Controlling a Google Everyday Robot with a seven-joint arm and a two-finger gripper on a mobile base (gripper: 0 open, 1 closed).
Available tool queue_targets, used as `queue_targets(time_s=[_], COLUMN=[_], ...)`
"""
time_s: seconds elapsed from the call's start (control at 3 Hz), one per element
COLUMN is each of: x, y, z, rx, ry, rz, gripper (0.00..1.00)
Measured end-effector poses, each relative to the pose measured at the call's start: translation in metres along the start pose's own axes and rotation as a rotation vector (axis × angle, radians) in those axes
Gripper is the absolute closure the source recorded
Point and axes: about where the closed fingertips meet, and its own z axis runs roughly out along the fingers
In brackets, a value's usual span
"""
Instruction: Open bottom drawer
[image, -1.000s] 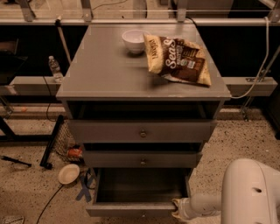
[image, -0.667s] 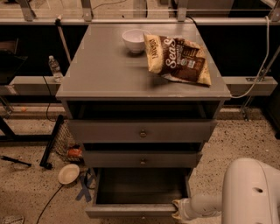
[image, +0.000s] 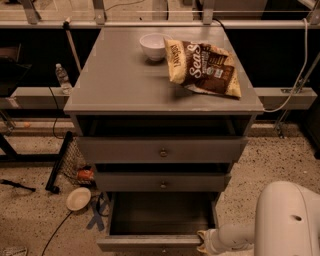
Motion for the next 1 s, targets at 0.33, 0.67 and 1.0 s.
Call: queue_targets(time_s=[0.33,0.67,1.0], x=[0.0,-0.0002,-0.0005], y=[0.0001,0.0,-0.0001], z=[0.0001,-0.0003,-0.0009], rx=[0.0,0.0,0.0], ry=[0.0,0.0,0.0], rz=[0.0,0.0,0.0], gripper=[0.52,0.28,0.05])
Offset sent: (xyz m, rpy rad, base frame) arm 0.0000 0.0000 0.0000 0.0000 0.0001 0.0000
